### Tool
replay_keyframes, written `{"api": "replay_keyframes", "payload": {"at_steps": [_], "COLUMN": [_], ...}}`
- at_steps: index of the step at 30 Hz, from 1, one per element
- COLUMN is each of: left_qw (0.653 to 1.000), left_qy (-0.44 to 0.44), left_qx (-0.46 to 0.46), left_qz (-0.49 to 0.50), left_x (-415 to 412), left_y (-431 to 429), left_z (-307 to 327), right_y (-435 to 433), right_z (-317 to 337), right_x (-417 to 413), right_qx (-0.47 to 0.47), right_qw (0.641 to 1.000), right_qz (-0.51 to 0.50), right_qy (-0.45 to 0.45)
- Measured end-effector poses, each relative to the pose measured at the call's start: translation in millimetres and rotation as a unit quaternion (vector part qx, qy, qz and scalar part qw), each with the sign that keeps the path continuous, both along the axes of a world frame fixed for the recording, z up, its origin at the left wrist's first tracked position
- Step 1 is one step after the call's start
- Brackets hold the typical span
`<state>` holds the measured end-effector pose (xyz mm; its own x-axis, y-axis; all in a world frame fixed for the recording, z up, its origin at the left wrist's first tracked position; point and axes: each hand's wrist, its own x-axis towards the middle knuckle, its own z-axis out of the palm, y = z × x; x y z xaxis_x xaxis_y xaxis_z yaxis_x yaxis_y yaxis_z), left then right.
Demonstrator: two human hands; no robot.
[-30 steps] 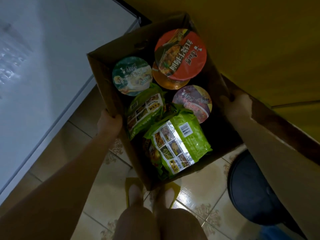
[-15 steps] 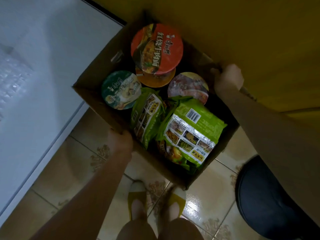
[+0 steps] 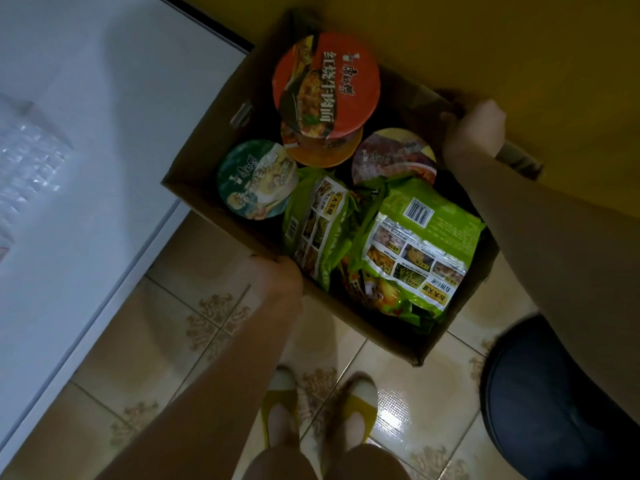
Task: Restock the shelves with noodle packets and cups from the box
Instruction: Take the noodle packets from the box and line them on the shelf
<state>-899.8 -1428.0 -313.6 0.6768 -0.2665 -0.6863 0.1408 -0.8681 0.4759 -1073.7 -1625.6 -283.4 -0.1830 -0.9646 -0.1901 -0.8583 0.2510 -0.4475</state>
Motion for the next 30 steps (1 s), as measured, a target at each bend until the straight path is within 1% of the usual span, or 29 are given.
{"api": "replay_keyframes", "payload": {"at_steps": [1,5,7,9,10,12,14,16,17,18,20,24,26,28,30], "left_qw": [1.000,1.000,0.999,0.998,0.998,0.998,0.986,0.952,0.925,0.894,0.828,0.741,0.686,0.632,0.599], "left_qy": [0.004,0.000,0.024,0.059,0.058,0.013,-0.039,-0.103,-0.143,-0.182,-0.228,-0.252,-0.264,-0.252,-0.229], "left_qx": [-0.003,0.025,0.031,0.018,0.011,-0.001,-0.012,0.008,0.007,-0.013,-0.052,-0.063,-0.062,-0.047,-0.043], "left_qz": [0.014,0.012,0.015,0.029,0.019,-0.054,-0.161,-0.288,-0.351,-0.410,-0.509,-0.619,-0.675,-0.731,-0.766], "left_x": [0,1,1,1,0,1,0,-1,-2,-2,-4,-1,1,5,8], "left_y": [2,2,1,3,4,7,12,18,21,21,15,-21,-42,-58,-69], "left_z": [-6,-7,2,14,21,36,48,60,65,68,72,61,52,44,40], "right_y": [-2,2,7,13,17,26,40,55,62,69,80,87,87,87,88], "right_z": [-1,1,8,16,23,34,44,50,50,50,49,46,42,38,36], "right_x": [1,1,-3,-7,-8,-13,-18,-25,-29,-32,-36,-34,-33,-33,-33], "right_qx": [-0.015,-0.040,-0.029,-0.015,-0.011,-0.001,0.022,0.043,0.052,0.067,0.107,0.199,0.225,0.244,0.252], "right_qw": [1.000,0.999,0.999,0.999,0.998,0.997,0.996,0.991,0.988,0.984,0.977,0.964,0.957,0.951,0.950], "right_qz": [0.002,0.013,0.020,0.046,0.057,0.074,0.082,0.115,0.134,0.151,0.174,0.161,0.162,0.173,0.176], "right_qy": [-0.008,-0.004,-0.003,-0.002,-0.003,-0.008,-0.021,-0.044,-0.053,-0.058,-0.066,-0.072,-0.080,-0.073,-0.061]}}
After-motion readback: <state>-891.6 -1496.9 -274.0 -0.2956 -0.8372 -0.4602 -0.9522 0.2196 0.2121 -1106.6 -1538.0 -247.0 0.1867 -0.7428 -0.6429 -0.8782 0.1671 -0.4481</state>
